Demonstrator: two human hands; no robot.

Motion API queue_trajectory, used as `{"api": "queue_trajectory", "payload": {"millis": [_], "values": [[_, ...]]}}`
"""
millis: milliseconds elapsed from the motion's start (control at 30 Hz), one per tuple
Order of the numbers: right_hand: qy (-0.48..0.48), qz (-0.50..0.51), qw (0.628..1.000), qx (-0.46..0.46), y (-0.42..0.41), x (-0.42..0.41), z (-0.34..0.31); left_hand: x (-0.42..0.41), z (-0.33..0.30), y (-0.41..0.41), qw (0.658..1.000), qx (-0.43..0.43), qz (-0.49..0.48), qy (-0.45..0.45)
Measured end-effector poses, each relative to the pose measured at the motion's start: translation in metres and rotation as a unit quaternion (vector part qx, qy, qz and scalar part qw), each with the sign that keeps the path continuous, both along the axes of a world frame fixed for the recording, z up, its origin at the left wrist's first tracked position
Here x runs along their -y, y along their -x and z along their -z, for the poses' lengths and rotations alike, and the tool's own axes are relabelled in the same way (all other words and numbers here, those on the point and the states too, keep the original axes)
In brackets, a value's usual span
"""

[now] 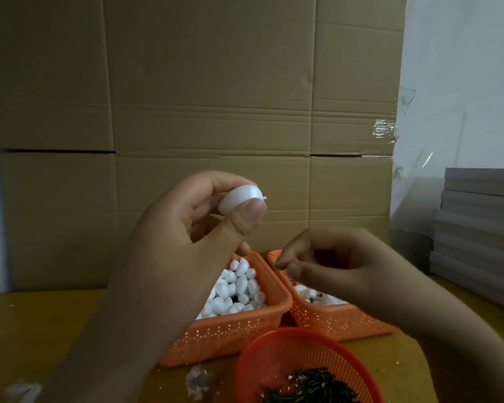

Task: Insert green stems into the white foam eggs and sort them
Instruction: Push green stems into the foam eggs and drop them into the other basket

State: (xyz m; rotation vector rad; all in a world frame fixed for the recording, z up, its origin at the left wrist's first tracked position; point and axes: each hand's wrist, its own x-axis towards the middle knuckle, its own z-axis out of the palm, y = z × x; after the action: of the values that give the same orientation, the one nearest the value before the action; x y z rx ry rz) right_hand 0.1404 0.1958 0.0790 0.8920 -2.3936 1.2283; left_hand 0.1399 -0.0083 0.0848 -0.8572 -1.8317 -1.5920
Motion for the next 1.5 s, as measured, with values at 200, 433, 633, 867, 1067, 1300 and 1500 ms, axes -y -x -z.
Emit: {"api": "queue_trajectory", "payload": {"millis": [200, 433, 633, 867, 1067, 1300, 1500], "values": [[0.246, -0.108, 0.963, -0.003, -0.019, 0.005, -0.01, -0.001, 0.001, -0.001, 0.999, 0.021, 0.043, 0.004], [0.324, -0.076, 0.942, -0.047, -0.023, 0.018, -0.009, -0.004, 0.001, -0.001, 0.997, 0.024, 0.061, 0.033], [0.317, -0.038, 0.945, -0.073, -0.022, 0.021, -0.008, -0.006, 0.002, -0.001, 0.996, 0.037, 0.072, 0.032], [0.246, 0.022, 0.959, -0.14, -0.023, 0.032, -0.004, -0.01, 0.003, -0.002, 0.998, 0.029, 0.053, 0.036], [0.268, -0.01, 0.957, -0.113, -0.019, 0.033, -0.001, -0.007, 0.003, -0.002, 0.999, 0.02, 0.037, 0.021], [0.302, -0.016, 0.949, -0.085, -0.018, 0.036, -0.001, -0.004, 0.003, 0.0, 0.999, 0.03, 0.031, 0.016], [0.277, 0.002, 0.954, -0.115, -0.018, 0.037, 0.001, -0.004, 0.0, -0.003, 0.999, 0.028, 0.035, 0.013]]}}
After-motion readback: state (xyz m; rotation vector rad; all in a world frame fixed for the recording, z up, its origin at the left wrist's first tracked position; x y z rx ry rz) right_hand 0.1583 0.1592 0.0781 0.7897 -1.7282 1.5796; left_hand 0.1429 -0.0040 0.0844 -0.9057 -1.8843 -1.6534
